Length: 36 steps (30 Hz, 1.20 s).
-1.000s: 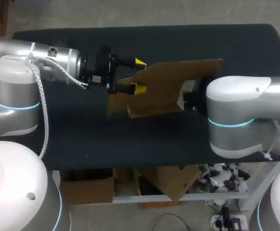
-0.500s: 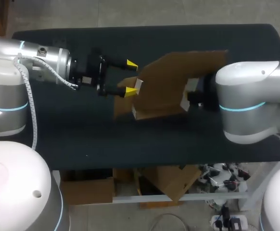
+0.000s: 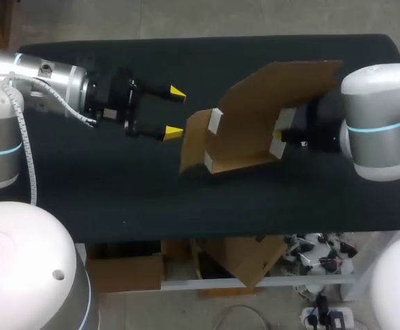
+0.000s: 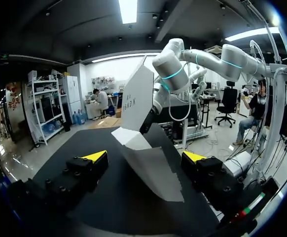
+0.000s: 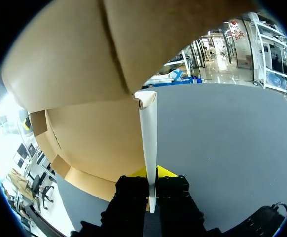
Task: Assemble the packaging by folding the flat box into shape, placing the metal phone stand inside, and closing the box properly
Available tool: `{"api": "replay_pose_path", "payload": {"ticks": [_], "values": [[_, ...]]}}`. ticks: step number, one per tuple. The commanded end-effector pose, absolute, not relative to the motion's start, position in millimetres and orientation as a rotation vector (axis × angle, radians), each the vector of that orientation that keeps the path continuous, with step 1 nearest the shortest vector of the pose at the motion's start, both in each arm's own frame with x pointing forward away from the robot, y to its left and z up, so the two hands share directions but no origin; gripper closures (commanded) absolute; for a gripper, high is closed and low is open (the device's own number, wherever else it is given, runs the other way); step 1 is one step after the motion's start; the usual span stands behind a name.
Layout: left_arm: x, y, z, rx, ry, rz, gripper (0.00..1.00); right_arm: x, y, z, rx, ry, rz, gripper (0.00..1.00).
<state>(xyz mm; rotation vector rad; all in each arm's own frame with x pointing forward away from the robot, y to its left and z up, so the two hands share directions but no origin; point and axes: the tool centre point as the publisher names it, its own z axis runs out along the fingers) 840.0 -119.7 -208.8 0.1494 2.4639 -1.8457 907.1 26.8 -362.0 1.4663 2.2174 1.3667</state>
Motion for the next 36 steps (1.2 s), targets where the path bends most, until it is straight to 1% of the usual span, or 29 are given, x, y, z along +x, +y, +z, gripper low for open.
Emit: {"api": "replay_pose_path", "payload": {"ticks": [1,14,17,36], "values": [[839,-111,-205,0.164,2.489,-1.822,0.00,908,17,-352,1.510,2.437,1.257,1.00],[840,-98,-206,0.232,2.620,-1.768,0.00,910,13,-348,1.597,2.651,1.012,1.00],[843,-93,-206,0.222,2.665,-1.767,0.00,909,13,-351,1.618,2.713,0.903,1.00],[844,-92,-206,0.220,2.670,-1.749,0.00,912,11,-352,1.657,2.721,0.868,1.00]]}}
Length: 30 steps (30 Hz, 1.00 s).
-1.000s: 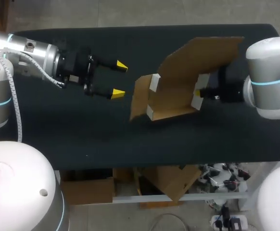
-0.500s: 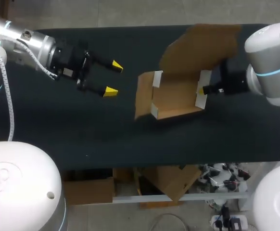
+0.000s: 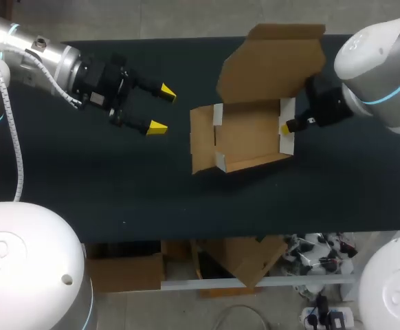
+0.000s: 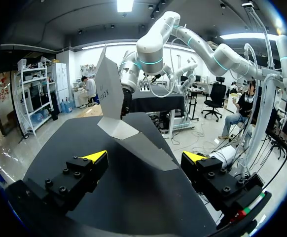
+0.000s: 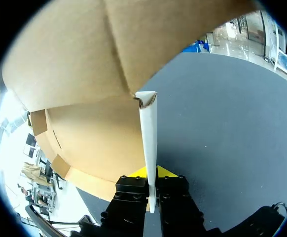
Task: Assemble the packaging by folding the flat box into shape, placing the metal phone stand inside, and closing the box properly
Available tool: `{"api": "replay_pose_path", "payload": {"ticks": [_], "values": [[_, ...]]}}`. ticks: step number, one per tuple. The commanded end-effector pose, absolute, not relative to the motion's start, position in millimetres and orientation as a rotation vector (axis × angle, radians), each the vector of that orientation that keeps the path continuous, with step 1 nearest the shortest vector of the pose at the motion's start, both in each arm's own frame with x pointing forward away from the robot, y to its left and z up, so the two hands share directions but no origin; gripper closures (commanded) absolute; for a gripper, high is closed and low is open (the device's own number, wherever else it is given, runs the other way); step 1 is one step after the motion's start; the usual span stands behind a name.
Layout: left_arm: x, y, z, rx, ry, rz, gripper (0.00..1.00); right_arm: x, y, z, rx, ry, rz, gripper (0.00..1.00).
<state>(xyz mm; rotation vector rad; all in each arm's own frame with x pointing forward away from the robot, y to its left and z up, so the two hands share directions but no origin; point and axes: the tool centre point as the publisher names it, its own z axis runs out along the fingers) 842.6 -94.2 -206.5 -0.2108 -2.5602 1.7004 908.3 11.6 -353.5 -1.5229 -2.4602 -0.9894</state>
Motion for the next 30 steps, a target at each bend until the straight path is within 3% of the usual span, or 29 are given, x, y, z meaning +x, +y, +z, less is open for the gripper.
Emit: {"api": "replay_pose_path", "payload": {"ticks": [1,30], "values": [[845,-92,-205,-0.221,-2.584,1.679,0.00,913,9,-351,-1.515,-2.448,-0.759,1.00],[868,-64,-223,-0.122,-2.858,1.436,0.00,910,-12,-360,-1.928,-2.247,-0.212,1.00]]}}
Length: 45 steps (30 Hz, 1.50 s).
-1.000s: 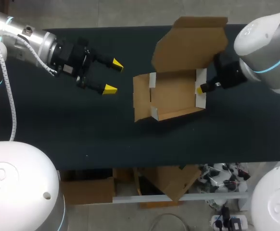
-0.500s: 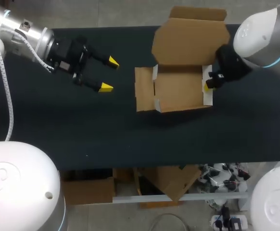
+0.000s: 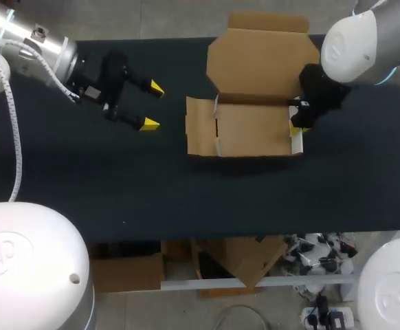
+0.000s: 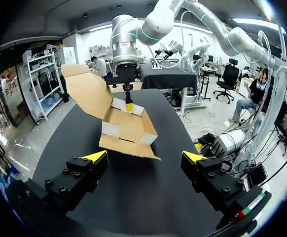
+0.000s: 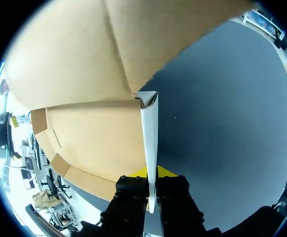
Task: Assemble the packaging by folding the flat box into shape, placing the metal phone stand inside, and closing the box properly
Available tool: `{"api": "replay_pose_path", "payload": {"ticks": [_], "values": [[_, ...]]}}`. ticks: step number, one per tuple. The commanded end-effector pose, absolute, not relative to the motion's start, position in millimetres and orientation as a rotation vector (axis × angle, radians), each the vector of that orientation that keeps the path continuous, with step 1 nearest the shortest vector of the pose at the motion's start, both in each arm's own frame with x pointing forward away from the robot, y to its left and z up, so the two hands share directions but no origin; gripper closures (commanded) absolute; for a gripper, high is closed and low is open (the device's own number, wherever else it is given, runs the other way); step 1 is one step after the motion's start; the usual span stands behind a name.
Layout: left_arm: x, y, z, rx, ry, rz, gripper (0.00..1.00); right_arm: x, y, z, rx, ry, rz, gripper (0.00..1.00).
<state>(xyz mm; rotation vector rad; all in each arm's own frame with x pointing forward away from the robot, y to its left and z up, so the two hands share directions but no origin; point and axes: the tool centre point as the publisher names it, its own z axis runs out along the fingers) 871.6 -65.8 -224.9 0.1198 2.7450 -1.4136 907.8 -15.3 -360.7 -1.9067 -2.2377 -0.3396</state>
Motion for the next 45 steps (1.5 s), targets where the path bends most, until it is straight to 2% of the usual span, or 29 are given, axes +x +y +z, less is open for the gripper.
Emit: {"api": "replay_pose_path", "payload": {"ticks": [1,45], "values": [[868,-64,-224,0.123,2.755,-1.373,0.00,910,-12,-360,-1.925,-2.247,-0.213,1.00],[875,-60,-233,0.083,2.791,-1.270,0.00,887,6,-377,-1.915,-2.098,0.115,1.00]]}}
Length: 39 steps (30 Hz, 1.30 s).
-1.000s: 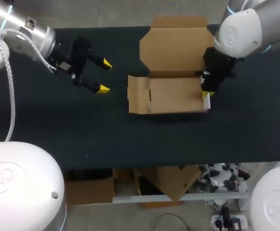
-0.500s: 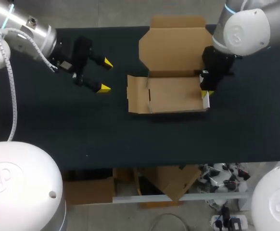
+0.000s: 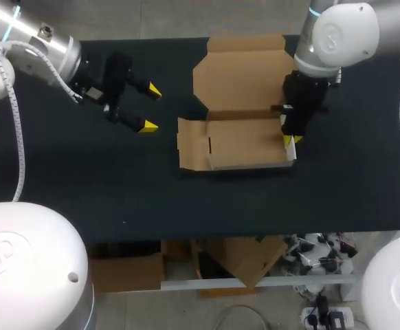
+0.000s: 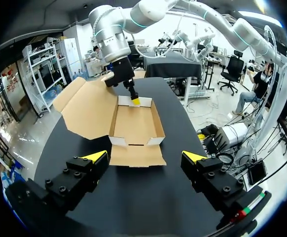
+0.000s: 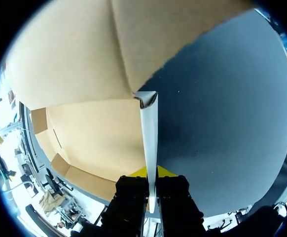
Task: Assemble the packaging by folding the flat box into shape, placing the metal phone stand inside, and closing the box properly
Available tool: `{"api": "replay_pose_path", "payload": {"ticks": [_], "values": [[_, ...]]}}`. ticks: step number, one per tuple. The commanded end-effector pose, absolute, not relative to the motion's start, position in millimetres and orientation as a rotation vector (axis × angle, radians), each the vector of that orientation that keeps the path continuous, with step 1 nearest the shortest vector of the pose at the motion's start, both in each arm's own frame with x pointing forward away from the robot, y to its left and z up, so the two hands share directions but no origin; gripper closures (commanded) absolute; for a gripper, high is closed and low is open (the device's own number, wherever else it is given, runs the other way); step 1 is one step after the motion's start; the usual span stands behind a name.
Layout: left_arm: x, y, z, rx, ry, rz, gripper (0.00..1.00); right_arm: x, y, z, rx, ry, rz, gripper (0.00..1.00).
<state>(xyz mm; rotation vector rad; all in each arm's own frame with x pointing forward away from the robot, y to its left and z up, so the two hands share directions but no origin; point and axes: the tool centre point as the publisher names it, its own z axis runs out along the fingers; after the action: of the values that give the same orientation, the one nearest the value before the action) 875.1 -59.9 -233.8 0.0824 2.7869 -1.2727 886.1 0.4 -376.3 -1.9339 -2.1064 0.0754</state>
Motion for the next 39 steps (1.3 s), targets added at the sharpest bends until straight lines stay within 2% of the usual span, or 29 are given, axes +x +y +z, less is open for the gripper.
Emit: {"api": "replay_pose_path", "payload": {"ticks": [1,15,39], "values": [[875,-60,-233,0.083,2.791,-1.270,0.00,885,8,-379,-1.911,-2.096,0.123,1.00],[875,-60,-233,0.083,2.791,-1.270,0.00,860,13,-392,-1.902,-2.076,0.136,1.00],[875,-60,-233,0.083,2.791,-1.270,0.00,859,14,-410,-1.915,-2.045,0.209,1.00]]}}
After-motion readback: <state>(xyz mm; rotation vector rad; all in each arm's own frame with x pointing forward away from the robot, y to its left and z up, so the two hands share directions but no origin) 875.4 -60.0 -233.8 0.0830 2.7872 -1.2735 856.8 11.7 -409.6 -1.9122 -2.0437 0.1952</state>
